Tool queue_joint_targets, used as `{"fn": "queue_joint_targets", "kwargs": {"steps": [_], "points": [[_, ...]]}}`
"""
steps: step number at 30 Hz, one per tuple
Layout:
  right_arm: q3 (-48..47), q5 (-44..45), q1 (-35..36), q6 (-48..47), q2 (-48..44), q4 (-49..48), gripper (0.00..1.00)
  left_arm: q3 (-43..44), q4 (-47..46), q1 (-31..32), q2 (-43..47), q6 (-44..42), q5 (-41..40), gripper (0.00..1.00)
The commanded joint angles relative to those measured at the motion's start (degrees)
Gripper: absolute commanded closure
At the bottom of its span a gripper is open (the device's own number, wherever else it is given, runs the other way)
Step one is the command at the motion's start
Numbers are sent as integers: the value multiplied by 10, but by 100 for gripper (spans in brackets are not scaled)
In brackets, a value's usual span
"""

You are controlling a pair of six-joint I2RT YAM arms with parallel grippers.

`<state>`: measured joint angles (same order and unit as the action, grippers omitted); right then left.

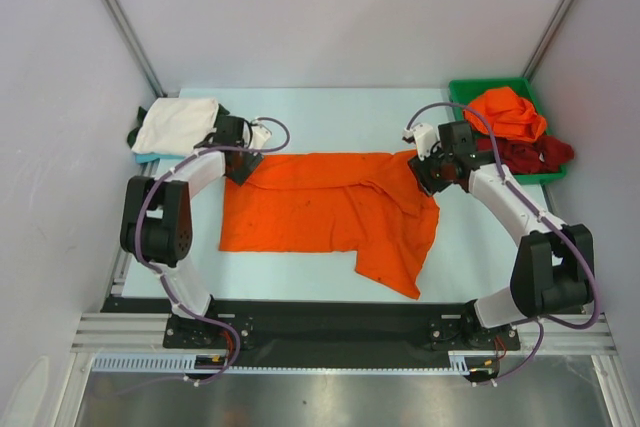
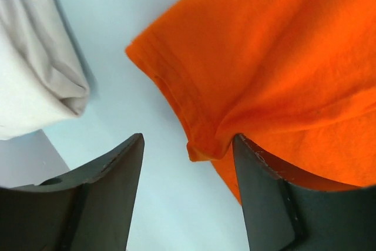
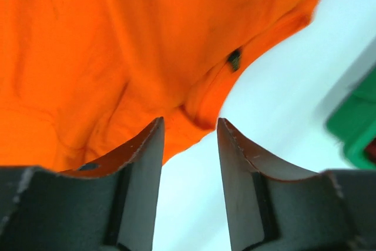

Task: Fold and stack the t-shirts
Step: Fold the tshirt

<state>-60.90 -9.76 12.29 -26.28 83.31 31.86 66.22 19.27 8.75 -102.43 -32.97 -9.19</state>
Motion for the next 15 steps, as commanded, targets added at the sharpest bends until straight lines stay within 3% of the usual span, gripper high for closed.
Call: {"fn": "queue_joint_targets", "kwargs": {"steps": [1,7,15], "points": [[-61,10,-3,-8,4,-16,53,63,14,2,9,18,3,32],[-123,21,11,-37,53,-37,51,124,59,3,-6,47,44,32],[-221,19,-15,-23,186,-59,51,225,118,-6,-64,67,58,36]]}}
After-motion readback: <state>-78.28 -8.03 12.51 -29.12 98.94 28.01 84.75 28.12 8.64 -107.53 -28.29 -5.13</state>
